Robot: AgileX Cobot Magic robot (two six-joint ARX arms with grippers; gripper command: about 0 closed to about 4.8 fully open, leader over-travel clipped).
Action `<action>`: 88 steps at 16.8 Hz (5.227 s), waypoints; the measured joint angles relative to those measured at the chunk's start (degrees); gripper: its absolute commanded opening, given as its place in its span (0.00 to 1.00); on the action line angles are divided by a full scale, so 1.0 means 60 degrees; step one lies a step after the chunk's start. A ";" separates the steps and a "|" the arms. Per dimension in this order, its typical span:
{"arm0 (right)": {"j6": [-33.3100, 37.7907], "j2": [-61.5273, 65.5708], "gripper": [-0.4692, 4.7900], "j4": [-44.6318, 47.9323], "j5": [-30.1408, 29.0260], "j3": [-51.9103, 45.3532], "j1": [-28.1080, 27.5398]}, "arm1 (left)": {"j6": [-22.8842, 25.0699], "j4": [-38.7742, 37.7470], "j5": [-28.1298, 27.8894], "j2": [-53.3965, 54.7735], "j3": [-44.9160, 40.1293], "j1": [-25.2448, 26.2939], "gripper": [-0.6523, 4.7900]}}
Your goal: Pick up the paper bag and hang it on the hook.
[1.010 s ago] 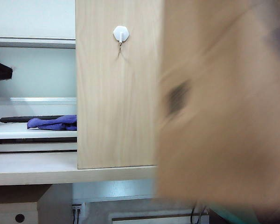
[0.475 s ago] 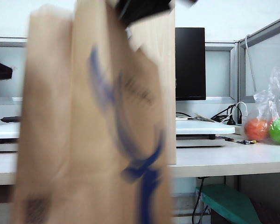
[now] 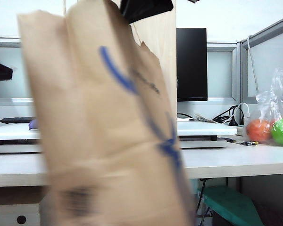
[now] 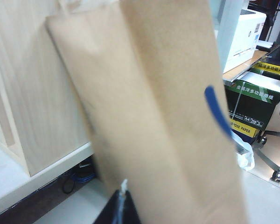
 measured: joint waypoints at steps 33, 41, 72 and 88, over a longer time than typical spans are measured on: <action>0.2098 0.1351 0.08 0.0645 0.3570 -0.0011 0.1038 | 0.0000 0.0004 0.0000 0.0000 0.0000 0.0000 0.11; 0.2091 0.1683 0.08 0.0892 0.2867 0.0219 0.1064 | 0.0000 0.0004 0.0000 0.0000 0.0000 0.0000 0.11; 0.1749 0.3716 0.08 0.0984 0.1322 0.1548 -0.0178 | 0.0000 0.0004 0.0000 0.0000 0.0000 0.0000 0.11; 0.2244 0.4437 0.13 0.0951 0.0528 0.1552 -0.0685 | 0.0000 0.0004 0.0000 0.0000 0.0000 -0.0004 0.11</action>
